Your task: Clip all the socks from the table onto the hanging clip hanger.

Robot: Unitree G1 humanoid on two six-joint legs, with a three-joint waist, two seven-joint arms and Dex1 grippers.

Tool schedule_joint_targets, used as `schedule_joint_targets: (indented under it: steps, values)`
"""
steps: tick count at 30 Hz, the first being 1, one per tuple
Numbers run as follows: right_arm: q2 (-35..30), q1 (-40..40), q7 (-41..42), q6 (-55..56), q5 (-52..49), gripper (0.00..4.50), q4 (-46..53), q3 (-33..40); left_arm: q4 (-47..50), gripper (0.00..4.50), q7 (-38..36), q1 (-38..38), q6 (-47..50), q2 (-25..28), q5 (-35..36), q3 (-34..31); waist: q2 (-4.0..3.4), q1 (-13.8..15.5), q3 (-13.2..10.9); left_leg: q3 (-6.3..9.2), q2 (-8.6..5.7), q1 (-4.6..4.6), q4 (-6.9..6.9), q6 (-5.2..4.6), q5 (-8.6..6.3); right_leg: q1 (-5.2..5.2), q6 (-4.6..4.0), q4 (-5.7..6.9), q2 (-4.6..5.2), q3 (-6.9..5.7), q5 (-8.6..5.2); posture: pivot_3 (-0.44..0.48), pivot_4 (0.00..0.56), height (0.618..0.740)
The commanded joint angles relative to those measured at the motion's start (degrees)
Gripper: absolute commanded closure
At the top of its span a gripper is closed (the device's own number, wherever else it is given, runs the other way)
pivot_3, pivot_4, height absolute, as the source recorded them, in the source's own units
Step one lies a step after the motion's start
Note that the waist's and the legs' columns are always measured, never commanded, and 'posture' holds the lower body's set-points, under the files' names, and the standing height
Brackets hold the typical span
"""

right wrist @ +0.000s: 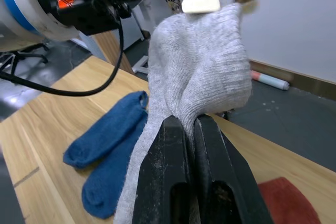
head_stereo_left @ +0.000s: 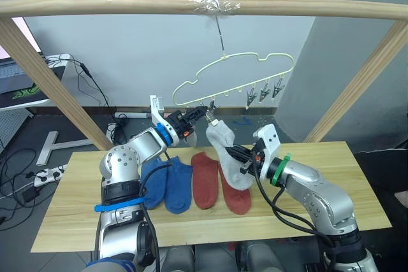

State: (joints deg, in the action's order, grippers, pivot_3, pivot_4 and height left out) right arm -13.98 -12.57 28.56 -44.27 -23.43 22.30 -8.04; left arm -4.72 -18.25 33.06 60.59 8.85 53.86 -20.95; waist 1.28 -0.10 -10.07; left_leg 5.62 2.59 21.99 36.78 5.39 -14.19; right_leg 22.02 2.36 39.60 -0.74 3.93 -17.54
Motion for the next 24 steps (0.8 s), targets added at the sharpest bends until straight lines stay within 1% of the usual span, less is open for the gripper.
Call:
schedule_joint_targets:
  steps: [1,5,12,13,14,17,24]
  values:
    - [0.4,-1.7,-0.4,1.1,-0.4,4.47,0.4,0.4,0.9,4.5,-0.3,-0.5,0.0,0.5,0.2,0.9,0.0,0.0,0.0,-0.01,0.0,0.01,0.0,0.0,0.0,0.0,0.0,-0.03,0.0,0.01,0.0,0.112,0.133,0.74]
    - [0.7,-2.7,-0.8,1.2,-0.5,4.47,0.0,0.6,1.4,4.5,-0.5,-0.7,0.8,0.6,1.3,0.9,0.0,0.0,0.0,-0.01,0.0,0.02,-0.02,0.0,0.0,0.0,-0.02,-0.07,0.0,0.0,0.01,0.112,0.133,0.74]
    - [1.0,-3.1,-1.1,1.0,-0.9,4.47,-0.2,0.7,1.4,4.5,-1.5,-0.9,-0.5,1.1,0.6,1.1,0.0,0.0,0.0,0.0,0.0,0.05,-0.12,0.0,0.0,0.01,-0.06,-0.21,0.01,0.0,0.04,0.11,0.133,0.74]
    - [1.1,-3.0,-1.2,0.9,-1.0,4.5,0.0,0.6,1.5,3.92,-1.5,-0.9,-0.4,1.1,1.0,1.0,0.0,0.0,0.0,-0.01,0.0,0.05,-0.13,0.0,0.0,0.01,-0.06,-0.24,0.01,0.0,0.04,0.11,0.133,0.74]
    - [1.1,-2.9,-1.3,0.9,-1.0,4.5,0.2,0.4,1.7,3.73,-1.5,-1.0,-0.2,1.0,1.3,0.8,0.0,0.0,0.0,-0.01,0.0,0.05,-0.14,0.0,0.0,0.01,-0.06,-0.25,0.01,0.0,0.04,0.11,0.133,0.74]
    - [1.3,-2.9,-1.3,0.7,-1.1,4.5,0.3,0.1,2.0,2.73,-1.5,-1.1,0.0,1.1,1.5,1.0,0.0,0.0,0.0,0.0,0.01,0.14,-0.17,0.0,0.0,0.08,-0.08,-0.29,0.01,-0.02,0.05,0.112,0.133,0.74]
    - [2.3,-3.3,-1.7,0.2,-1.1,4.5,0.2,-0.8,2.5,0.68,-1.9,-1.2,0.5,2.2,1.7,0.7,0.0,0.0,0.0,0.05,0.01,0.37,-0.17,0.0,0.0,0.22,-0.12,-0.37,0.02,-0.08,0.07,0.112,0.133,0.74]
